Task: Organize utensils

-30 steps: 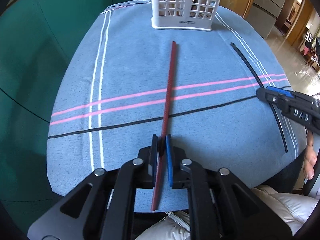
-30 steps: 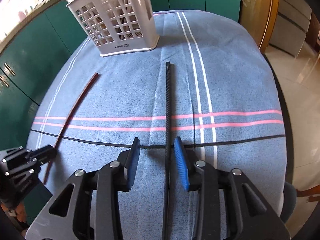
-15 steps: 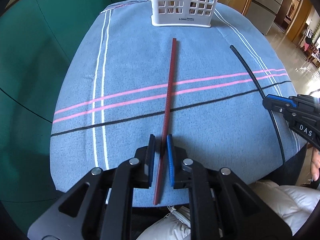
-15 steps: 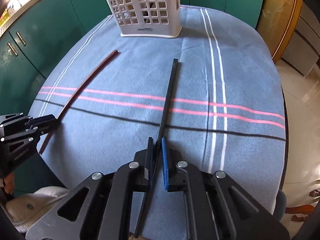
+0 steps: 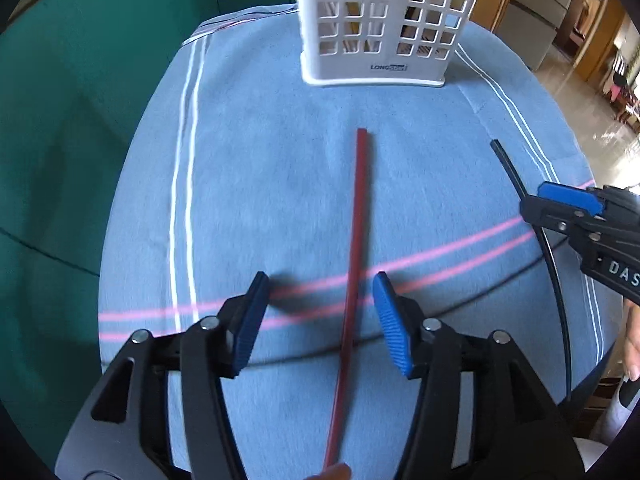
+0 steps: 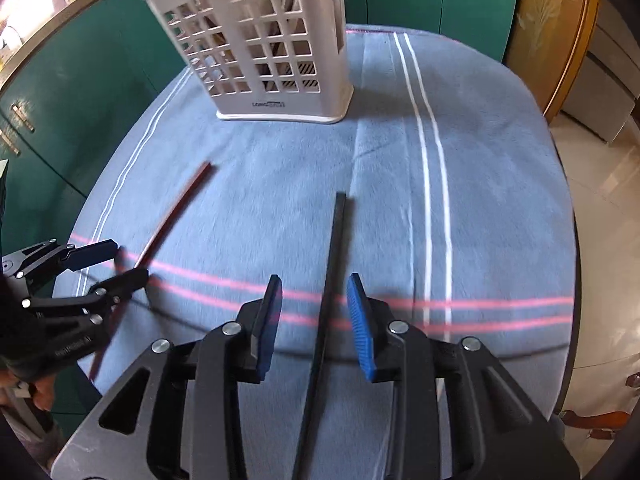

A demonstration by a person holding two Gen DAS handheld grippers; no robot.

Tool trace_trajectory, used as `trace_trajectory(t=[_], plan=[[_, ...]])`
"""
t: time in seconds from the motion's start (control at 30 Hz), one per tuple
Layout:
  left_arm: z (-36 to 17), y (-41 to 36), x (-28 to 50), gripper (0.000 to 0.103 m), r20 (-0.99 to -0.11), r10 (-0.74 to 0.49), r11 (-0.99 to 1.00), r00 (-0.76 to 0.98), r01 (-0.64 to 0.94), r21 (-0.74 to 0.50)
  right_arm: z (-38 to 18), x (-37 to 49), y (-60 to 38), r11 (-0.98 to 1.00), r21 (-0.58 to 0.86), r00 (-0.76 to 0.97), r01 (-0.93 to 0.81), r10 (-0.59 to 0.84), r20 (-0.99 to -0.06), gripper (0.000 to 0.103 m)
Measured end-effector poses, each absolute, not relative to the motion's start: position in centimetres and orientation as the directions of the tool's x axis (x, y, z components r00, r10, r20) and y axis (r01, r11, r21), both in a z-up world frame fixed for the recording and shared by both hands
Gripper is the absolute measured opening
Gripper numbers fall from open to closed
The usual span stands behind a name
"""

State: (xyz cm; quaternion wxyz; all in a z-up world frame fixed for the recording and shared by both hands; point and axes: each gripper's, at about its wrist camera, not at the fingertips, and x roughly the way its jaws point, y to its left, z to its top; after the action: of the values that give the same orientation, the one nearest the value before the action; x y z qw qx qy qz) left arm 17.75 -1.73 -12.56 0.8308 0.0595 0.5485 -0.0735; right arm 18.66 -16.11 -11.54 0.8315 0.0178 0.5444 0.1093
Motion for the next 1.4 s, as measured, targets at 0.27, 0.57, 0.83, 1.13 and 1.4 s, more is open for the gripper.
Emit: trace_trajectory(t=[0.27, 0.57, 0.83, 1.13, 1.4], plan=[[-12.5, -3.8, 22.0, 0.065, -0.937, -0.038, 0.969, 0.348, 0.242, 0.05, -12.4, 22.6, -15.2, 0.981, 0.087, 0.342, -0.171, 0.143, -0.929, 0.034], [-13.2, -3.3, 23.4, 0.082, -0.937, -0.066, 0.967, 0.343, 0.255, 0.025, -12.7, 23.4, -15.4, 0.979, 0.087, 0.364, -0.183, 0.15, -0.919, 0.036], [-13.3, -3.1, 23.4, 0.082, -0.927, -0.073, 0.965, 0.368, 0.259, 0.026, -13.1, 23.5, -15.0, 0.978, 0.045, 0.387, -0.202, 0.121, -0.914, 0.051], [-13.1, -3.2, 22.5, 0.081, -0.921, -0.078, 0.966, 0.383, 0.256, 0.025, -13.2, 23.2, -14.8, 0.977, 0.025, 0.409, -0.212, 0.112, -0.906, 0.051], [-12.8, -3.9, 22.7, 0.072, -0.928, -0.072, 0.961, 0.365, 0.274, 0.034, -13.1, 22.6, -15.0, 0.979, 0.017, 0.411, -0.205, 0.101, -0.906, 0.042]])
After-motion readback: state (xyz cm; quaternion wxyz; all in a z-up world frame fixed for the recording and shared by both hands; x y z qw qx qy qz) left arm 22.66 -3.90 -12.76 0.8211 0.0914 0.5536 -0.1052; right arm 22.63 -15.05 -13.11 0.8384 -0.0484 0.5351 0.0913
